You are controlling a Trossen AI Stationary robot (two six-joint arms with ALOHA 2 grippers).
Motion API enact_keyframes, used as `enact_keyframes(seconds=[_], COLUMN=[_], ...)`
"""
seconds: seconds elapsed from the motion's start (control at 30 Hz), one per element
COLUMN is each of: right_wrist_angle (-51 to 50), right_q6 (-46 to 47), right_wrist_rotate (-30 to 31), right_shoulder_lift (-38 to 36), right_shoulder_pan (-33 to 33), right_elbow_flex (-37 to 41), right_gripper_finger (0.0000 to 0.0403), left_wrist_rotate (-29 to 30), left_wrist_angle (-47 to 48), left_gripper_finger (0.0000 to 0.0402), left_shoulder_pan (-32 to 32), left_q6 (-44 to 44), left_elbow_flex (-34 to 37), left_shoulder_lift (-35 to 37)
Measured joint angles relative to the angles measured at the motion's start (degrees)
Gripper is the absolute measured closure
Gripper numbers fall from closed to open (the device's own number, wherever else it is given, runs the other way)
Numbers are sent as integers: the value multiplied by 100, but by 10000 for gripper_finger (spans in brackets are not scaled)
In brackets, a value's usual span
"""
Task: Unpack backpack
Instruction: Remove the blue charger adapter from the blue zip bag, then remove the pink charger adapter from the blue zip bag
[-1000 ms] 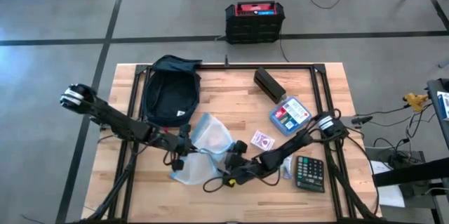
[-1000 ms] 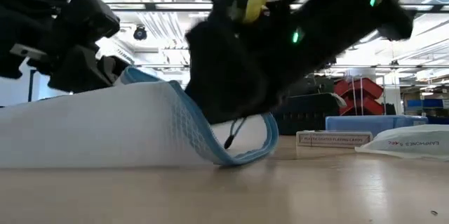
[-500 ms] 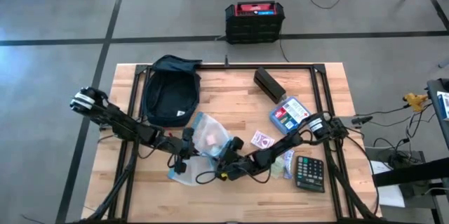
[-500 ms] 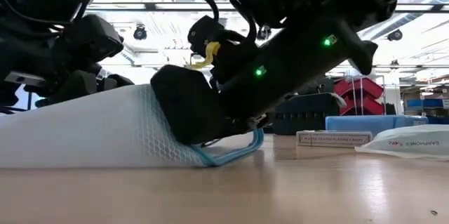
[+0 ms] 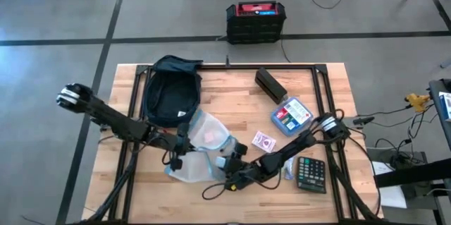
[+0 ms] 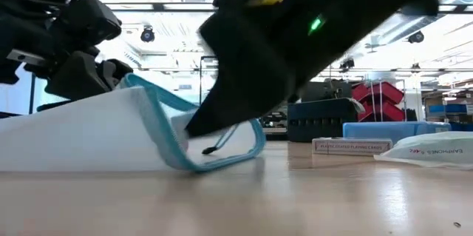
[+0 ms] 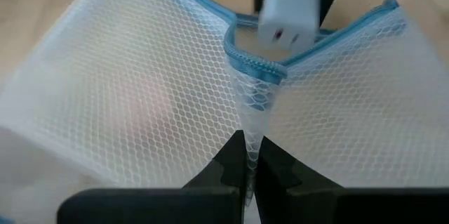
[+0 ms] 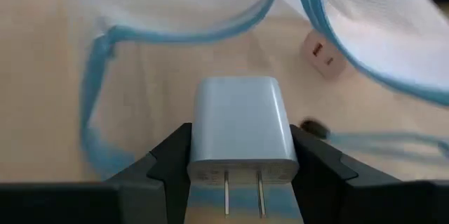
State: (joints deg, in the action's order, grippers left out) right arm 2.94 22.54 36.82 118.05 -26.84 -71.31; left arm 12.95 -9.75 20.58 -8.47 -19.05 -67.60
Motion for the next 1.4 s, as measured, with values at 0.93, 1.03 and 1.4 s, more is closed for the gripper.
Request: enact_keyframes(seconds=[0.93, 1.03, 1.4], right_wrist_angle=[-303, -249, -531], right_q6=[2916, 3028, 1978], right_wrist_rotate=[1460, 1460, 967], right_shoulder_lift=[-2600, -2600, -2699], right_shoulder_pan=[-470, -463, -476], right_elbow_flex=[3969, 4041, 3492], right_gripper_finger=[235, 235, 71], left_wrist_rotate=[158, 160, 175], left_wrist_angle=[11, -8, -288], left_gripper_finger=[402, 402, 402], left_shoulder_pan=[-2, -2, -9], left_q6=[0, 0, 90], left_elbow_flex=[13, 13, 13], left_shoulder_lift=[647, 647, 647])
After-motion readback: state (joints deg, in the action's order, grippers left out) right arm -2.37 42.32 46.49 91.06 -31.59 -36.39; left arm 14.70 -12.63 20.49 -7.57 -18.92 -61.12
